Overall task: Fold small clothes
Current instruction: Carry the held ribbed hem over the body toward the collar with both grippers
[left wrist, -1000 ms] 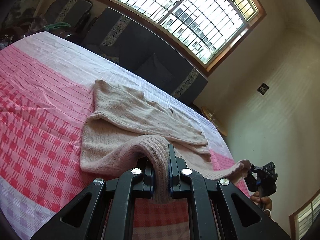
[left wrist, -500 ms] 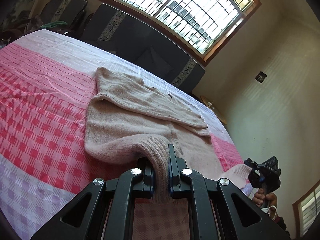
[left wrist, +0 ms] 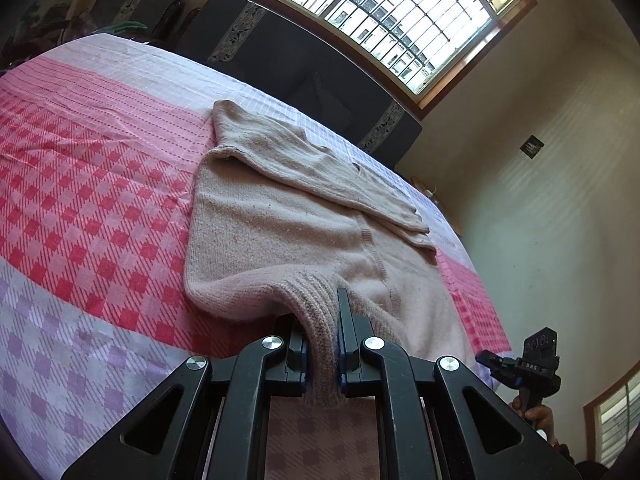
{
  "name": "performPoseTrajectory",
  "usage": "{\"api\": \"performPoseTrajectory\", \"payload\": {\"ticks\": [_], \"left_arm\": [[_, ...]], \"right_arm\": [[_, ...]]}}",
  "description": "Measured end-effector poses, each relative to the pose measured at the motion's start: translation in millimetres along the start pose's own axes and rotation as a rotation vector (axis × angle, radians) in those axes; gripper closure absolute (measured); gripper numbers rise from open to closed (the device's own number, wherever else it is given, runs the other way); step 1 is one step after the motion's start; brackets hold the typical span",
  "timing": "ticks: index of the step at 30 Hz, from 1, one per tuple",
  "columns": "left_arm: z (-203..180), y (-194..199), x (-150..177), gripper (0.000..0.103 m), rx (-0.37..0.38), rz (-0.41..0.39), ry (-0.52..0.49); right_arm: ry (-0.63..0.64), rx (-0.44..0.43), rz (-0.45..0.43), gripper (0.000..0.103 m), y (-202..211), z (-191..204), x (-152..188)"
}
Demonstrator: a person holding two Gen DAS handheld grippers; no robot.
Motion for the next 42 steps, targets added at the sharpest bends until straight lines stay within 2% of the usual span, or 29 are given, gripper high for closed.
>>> {"api": "performPoseTrajectory", "payload": {"ticks": [3, 7, 9, 11, 13, 16, 24, 26, 30, 31, 34, 37, 40, 42], "left_arm": [[-1.4, -1.0, -0.8, 0.093, -0.003, 0.002, -0.008], [-0.9, -2.2, -0.6, 0.092, -0.001, 0.006, 0.001], [-0.1, -3.2, -0.1, 0.092, 0.002, 0.007, 0.005], [-0.2, -3.7, -0.1, 0.092, -0.001, 0.009, 0.001], [0.7, -5.0, -0.3, 0.092, -0.004, 0.012, -0.004], [3.1, -6.8, -0.1, 0.092, -0.004, 0.015, 0.002], [5.1, -11.7, 1.2, 0.092, -0.013, 0.026, 0.009], [4.7, -11.7, 1.4, 0.092, -0.014, 0.026, 0.008], [4.0, -12.7, 1.7, 0.092, -0.016, 0.028, 0.008], [3.9, -12.8, 1.7, 0.092, -0.017, 0.027, 0.006], [2.3, -11.4, 1.0, 0.092, -0.020, 0.013, -0.002], [-6.8, -3.5, -4.2, 0.092, -0.004, -0.025, -0.027], [-17.3, 4.6, -13.7, 0.092, 0.013, -0.057, -0.046], [-22.1, 8.4, -21.9, 0.092, 0.023, -0.080, -0.050]], "right_arm": [[0.018, 0.021, 0.043, 0.087, -13.0, 0.6, 8.3], [0.047, -0.014, 0.081, 0.082, -26.5, 11.6, 18.9], [0.070, 0.045, 0.062, 0.080, -20.2, 15.4, 17.7], [0.112, 0.119, -0.009, 0.075, -3.2, 18.2, 13.7], [0.087, 0.098, 0.003, 0.057, 3.6, 9.8, 9.3], [0.058, 0.060, 0.026, 0.048, 2.6, -1.7, 6.7], [0.152, -0.039, 0.135, 0.048, -22.6, 31.3, 23.8], [0.137, -0.057, 0.118, 0.051, -23.0, 29.9, 22.1], [0.027, -0.085, 0.097, 0.093, -27.1, 8.6, 17.5], [0.004, -0.100, 0.105, 0.097, -28.9, 4.3, 18.6], [-0.044, -0.189, 0.063, 0.096, -19.1, 1.6, 18.8], [-0.116, -0.348, -0.028, 0.096, 3.8, 2.0, 4.7], [-0.133, -0.440, -0.092, 0.096, 19.4, 10.8, -12.4], [-0.132, -0.466, -0.129, 0.096, 25.8, 16.5, -24.8]]}}
Point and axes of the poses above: each gripper's, at about its wrist camera, not at the fingertips, and y roughly against the way its jaws point, z to its left, x to its underside, the point moved 2 cm from there along -y, roughly the way its jaws point, and after that the axes turned 5 degrees about z, right-handed, at the moved point
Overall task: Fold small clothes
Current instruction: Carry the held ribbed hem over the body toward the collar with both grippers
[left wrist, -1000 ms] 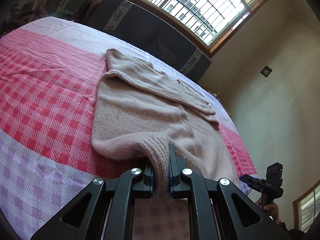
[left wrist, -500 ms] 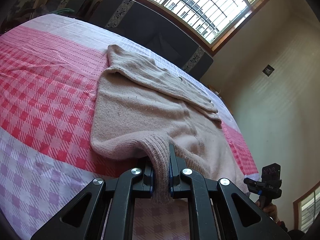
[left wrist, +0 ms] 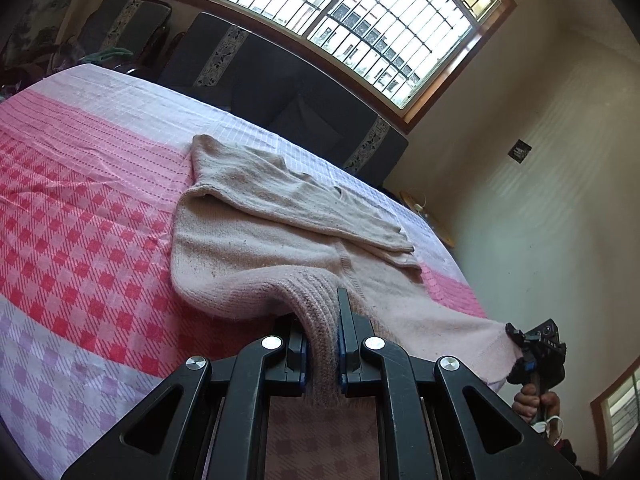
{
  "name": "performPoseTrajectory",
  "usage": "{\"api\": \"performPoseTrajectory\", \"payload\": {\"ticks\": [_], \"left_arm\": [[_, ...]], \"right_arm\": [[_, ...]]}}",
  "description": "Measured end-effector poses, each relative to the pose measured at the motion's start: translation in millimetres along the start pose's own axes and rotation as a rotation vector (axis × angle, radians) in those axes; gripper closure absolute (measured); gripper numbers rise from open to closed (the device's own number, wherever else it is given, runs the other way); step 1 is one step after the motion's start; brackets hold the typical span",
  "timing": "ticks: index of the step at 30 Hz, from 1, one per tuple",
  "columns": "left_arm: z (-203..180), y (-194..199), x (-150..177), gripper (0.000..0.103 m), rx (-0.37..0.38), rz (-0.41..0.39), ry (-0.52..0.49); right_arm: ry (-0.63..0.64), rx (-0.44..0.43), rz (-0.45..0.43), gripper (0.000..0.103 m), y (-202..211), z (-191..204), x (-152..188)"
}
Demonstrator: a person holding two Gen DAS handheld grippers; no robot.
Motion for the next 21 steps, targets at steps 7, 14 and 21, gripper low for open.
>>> {"api": "performPoseTrajectory", "payload": {"ticks": [7, 14, 21], "left_arm": [[-5.5, -2.9, -31.0, 0.092, 0.008, -0.057, 0.029], [-10.3, -19.0, -65.7, 0.092, -0.035, -0.084, 0.008], [9.4, -50.8, -97.2, 0.092, -0.082, -0.087, 0.074]], "right_arm": [[0.014, -0.028, -0.067, 0.096, -9.4, 14.8, -43.6], [0.007, 0.007, -0.082, 0.096, -37.3, 15.5, -99.8], [-0.056, 0.056, -0.082, 0.096, -74.0, -7.7, -141.8]]}}
Point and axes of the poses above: each gripper's, at about its wrist camera, not at the fingertips, and y roughly against the way its jaws point, z to its left, x to its underside, the point moved 2 cm from there along -y, roughly the way its jaws point, and after that the axes turned 5 degrees about z, right-handed, at the moved point
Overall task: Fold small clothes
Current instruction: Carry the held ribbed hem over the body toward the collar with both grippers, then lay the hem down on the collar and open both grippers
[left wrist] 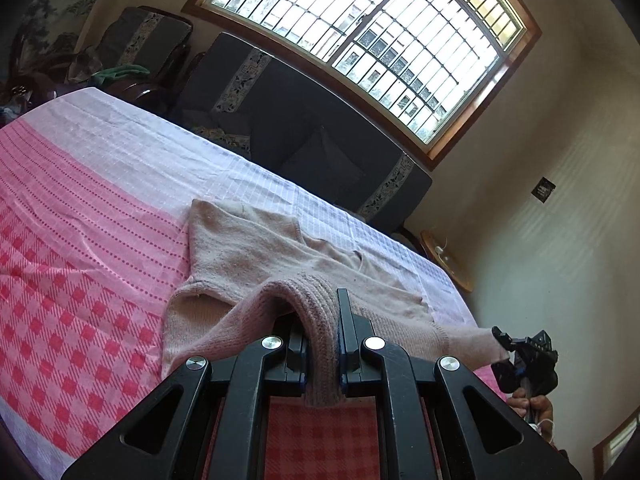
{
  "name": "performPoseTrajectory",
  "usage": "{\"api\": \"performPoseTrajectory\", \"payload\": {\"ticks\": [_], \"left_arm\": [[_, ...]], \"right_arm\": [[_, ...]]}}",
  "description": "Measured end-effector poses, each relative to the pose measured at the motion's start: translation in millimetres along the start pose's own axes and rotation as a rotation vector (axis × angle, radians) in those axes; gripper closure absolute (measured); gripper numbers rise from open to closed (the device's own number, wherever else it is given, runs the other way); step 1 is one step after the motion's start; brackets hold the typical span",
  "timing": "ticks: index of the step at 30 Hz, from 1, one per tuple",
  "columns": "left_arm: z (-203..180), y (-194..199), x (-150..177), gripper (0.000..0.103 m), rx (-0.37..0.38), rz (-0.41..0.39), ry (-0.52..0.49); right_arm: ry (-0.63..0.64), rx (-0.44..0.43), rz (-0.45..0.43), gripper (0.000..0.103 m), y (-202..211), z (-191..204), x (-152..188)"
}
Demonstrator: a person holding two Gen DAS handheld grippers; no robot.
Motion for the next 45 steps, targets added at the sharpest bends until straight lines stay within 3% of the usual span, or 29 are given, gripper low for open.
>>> {"api": "performPoseTrajectory", "payload": {"ticks": [19, 30, 40, 43, 44, 45], "left_arm": [[40.7, -102.7, -51.6, 0.092, -0.116, 0.043, 0.058], [50.1, -142.7, -65.2, 0.091, -0.152, 0.066, 0.013], [66.4, -165.9, -74.9, 0.086, -0.091, 0.133, 0.131], [70.0, -165.4, -78.1, 0.082, -0.026, 0.155, 0.201], [72.7, -164.7, -79.3, 0.078, 0.005, 0.159, 0.234], [75.9, -163.7, -80.7, 0.067, 0.039, 0.163, 0.271]], "right_arm": [[-0.061, 0.119, 0.042, 0.096, -88.0, -43.4, -66.8], [-0.104, 0.142, 0.049, 0.096, -116.6, -70.9, -82.4], [-0.143, 0.089, 0.009, 0.091, -118.2, -83.1, -89.2], [-0.142, 0.067, -0.012, 0.090, -115.7, -83.7, -91.0], [-0.141, 0.052, -0.020, 0.089, -114.1, -82.7, -91.6], [-0.142, 0.032, -0.030, 0.088, -112.1, -82.4, -91.7]]}}
Point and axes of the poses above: each gripper's, at about its wrist camera, not at the fingertips, and y roughly against the way its jaws point, z to its left, x to its underside, the point moved 2 cm from there along -y, roughly the way its jaws point, and after that the axes turned 5 degrees about z, right-handed, at the moved point
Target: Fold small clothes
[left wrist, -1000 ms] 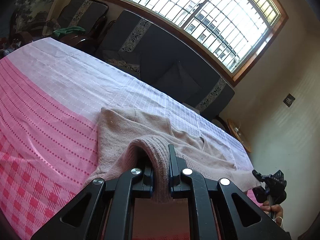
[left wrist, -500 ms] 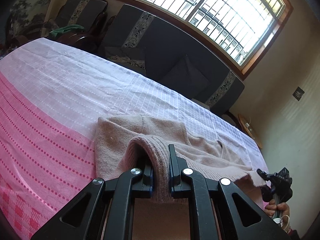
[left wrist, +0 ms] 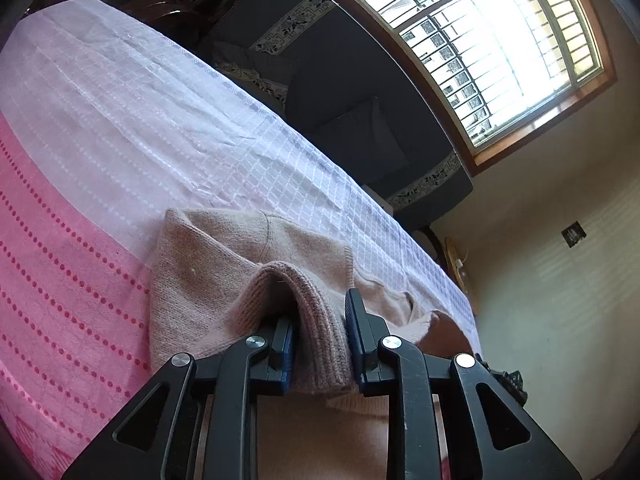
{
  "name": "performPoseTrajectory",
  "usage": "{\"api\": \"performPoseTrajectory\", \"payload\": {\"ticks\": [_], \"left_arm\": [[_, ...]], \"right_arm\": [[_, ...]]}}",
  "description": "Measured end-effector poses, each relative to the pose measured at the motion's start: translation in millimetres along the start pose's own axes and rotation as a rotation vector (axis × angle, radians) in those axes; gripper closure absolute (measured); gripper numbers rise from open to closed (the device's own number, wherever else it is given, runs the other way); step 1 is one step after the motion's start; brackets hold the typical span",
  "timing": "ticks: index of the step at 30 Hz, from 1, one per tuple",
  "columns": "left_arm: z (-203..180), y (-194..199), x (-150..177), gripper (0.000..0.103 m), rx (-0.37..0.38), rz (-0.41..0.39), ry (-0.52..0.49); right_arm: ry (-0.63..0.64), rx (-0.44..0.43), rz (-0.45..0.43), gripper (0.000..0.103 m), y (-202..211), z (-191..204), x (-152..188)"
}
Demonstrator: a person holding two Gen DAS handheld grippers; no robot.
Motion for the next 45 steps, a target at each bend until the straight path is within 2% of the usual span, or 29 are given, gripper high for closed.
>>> {"api": "performPoseTrajectory", "payload": {"ticks": [1, 2, 3, 4, 6, 9, 12, 14, 18, 19, 21, 23, 26, 28, 34, 35, 37, 38, 39, 41, 42, 43, 44, 45], "left_arm": [[2.2, 1.6, -1.8, 0.057, 0.028, 0.004, 0.027], [3.7, 5.6, -3.4, 0.041, 0.045, -0.017, 0.045], [4.2, 11.9, -5.3, 0.038, 0.042, -0.057, 0.052], [3.4, 18.1, -7.2, 0.038, 0.031, -0.091, 0.047], [2.8, 25.9, -11.9, 0.036, 0.023, -0.117, 0.049], [0.6, 33.7, -15.2, 0.036, -0.029, -0.136, 0.019], [-5.2, 37.5, -10.3, 0.036, -0.102, -0.135, -0.058], [-10.1, 40.3, -3.1, 0.036, -0.116, -0.129, -0.117], [-13.1, 34.8, 12.1, 0.036, -0.242, -0.108, -0.214], [-10.2, 32.7, 15.2, 0.036, -0.266, -0.094, -0.214], [-1.7, 31.8, 21.2, 0.036, -0.292, -0.078, -0.216], [7.1, 33.3, 26.4, 0.036, -0.329, -0.069, -0.220], [22.9, 35.3, 32.5, 0.036, -0.302, -0.020, -0.195], [29.3, 35.5, 37.3, 0.036, -0.297, 0.007, -0.202], [30.3, 34.4, 45.5, 0.037, -0.298, 0.039, -0.259], [28.3, 33.7, 45.6, 0.041, -0.314, 0.031, -0.284], [25.7, 27.4, 44.2, 0.064, -0.341, 0.048, -0.321], [26.1, 22.2, 42.5, 0.081, -0.347, 0.073, -0.324], [26.4, 17.8, 39.9, 0.082, -0.342, 0.093, -0.320], [24.5, 14.9, 35.2, 0.082, -0.342, 0.100, -0.321], [21.5, 14.3, 32.5, 0.083, -0.342, 0.095, -0.328], [19.5, 15.0, 30.0, 0.085, -0.345, 0.085, -0.335], [18.7, 16.1, 26.4, 0.093, -0.351, 0.074, -0.335], [19.6, 16.2, 21.7, 0.093, -0.352, 0.070, -0.321]], "right_arm": [[-0.007, -0.024, -0.008, 0.085, 2.1, 0.7, -0.1], [-0.018, -0.044, -0.016, 0.082, 4.1, -0.4, -0.5], [-0.032, -0.062, -0.030, 0.072, 6.9, -1.7, -1.5], [-0.047, -0.082, -0.047, 0.058, 10.4, -3.8, -2.6], [-0.076, -0.124, -0.087, 0.047, 20.2, -7.5, -4.4], [-0.056, -0.151, -0.101, 0.047, 31.8, -3.2, -4.1], [0.036, -0.161, -0.053, 0.047, 35.9, 14.0, 6.1], [0.129, -0.104, 0.025, 0.047, 28.7, 31.7, 19.1], [0.302, 0.020, 0.138, 0.048, 6.5, 59.1, 45.6], [0.315, 0.041, 0.138, 0.048, 4.6, 61.3, 48.8], [0.303, 0.019, 0.118, 0.048, 10.1, 60.3, 53.1], [0.292, 0.042, 0.066, 0.047, 27.8, 53.1, 58.5], [0.300, 0.072, 0.010, 0.047, 60.7, 42.3, 70.7], [0.331, 0.126, -0.002, 0.047, 79.0, 37.1, 81.4], [0.389, 0.261, 0.048, 0.047, 94.4, 17.1, 106.5], [0.401, 0.272, 0.062, 0.047, 92.1, 15.8, 111.8], [0.422, 0.284, 0.091, 0.047, 85.9, 12.8, 120.3], [0.425, 0.289, 0.107, 0.047, 82.3, 11.3, 123.3], [0.434, 0.296, 0.113, 0.050, 79.3, 12.2, 124.7], [0.469, 0.303, 0.122, 0.067, 77.1, 16.2, 127.2], [0.469, 0.307, 0.143, 0.085, 74.2, 15.1, 128.6], [0.459, 0.321, 0.160, 0.090, 71.6, 13.1, 130.1], [0.454, 0.329, 0.165, 0.090, 71.1, 12.6, 130.9], [0.460, 0.327, 0.165, 0.091, 71.9, 14.1, 132.1]]}}
Point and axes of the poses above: each gripper's, at about its wrist camera, not at the fingertips, and y roughly against the way its jaws point, z to its left, x to its underside, the point moved 2 cm from there along -y, roughly the way its jaws point, and after that the axes turned 5 degrees about z, right-handed, at the moved point
